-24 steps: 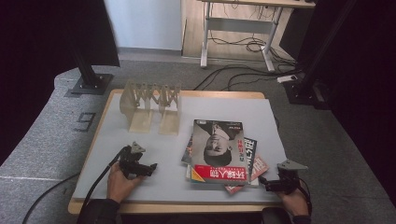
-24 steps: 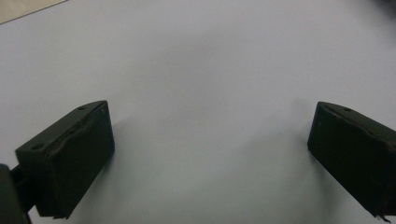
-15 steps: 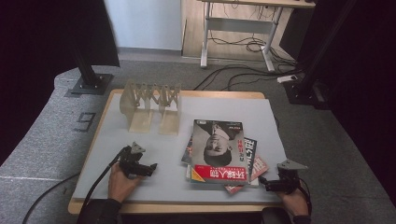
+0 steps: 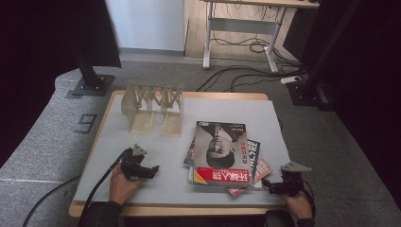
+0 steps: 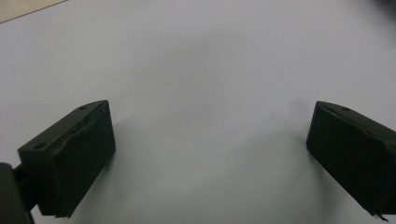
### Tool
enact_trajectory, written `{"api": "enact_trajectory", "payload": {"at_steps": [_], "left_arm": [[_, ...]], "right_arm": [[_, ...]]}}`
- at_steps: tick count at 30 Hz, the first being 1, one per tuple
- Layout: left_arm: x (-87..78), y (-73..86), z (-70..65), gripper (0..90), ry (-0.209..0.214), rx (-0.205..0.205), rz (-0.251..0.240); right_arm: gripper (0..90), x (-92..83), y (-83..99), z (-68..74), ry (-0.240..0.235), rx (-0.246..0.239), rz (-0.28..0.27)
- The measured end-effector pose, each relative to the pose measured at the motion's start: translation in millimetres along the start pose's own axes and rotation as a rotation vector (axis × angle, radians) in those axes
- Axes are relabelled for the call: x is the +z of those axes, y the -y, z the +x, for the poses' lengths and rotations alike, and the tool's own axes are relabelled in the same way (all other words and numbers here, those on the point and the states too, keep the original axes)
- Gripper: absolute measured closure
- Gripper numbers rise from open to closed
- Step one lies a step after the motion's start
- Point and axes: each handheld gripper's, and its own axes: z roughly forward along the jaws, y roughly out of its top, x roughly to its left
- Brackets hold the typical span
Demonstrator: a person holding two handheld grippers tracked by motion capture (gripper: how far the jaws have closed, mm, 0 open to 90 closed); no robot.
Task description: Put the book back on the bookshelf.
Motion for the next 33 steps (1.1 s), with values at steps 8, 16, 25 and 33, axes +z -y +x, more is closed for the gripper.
{"api": "enact_trajectory", "payload": {"at_steps": [8, 16, 25, 33], "left_arm": [[-0.1, 0.1, 0.0, 1.1, 0.0, -0.001, 0.0], [-0.1, -0.2, -0.1, 0.9, 0.001, 0.001, 0.0], [-1.7, -3.0, -5.0, 2.6, 0.045, 0.036, 0.009], [-6.0, -8.5, -12.3, 3.1, 0.092, 0.062, -0.006]], "right_arm": [[0.0, -0.2, -1.9, -0.3, -0.003, -0.003, 0.013], [0.0, -1.4, -4.4, 0.5, -0.003, -0.006, 0.033], [0.0, -7.7, -8.0, -0.8, -0.023, 0.013, 0.02], [0.0, -20.2, -16.6, -5.1, -0.041, 0.062, -0.074]]}}
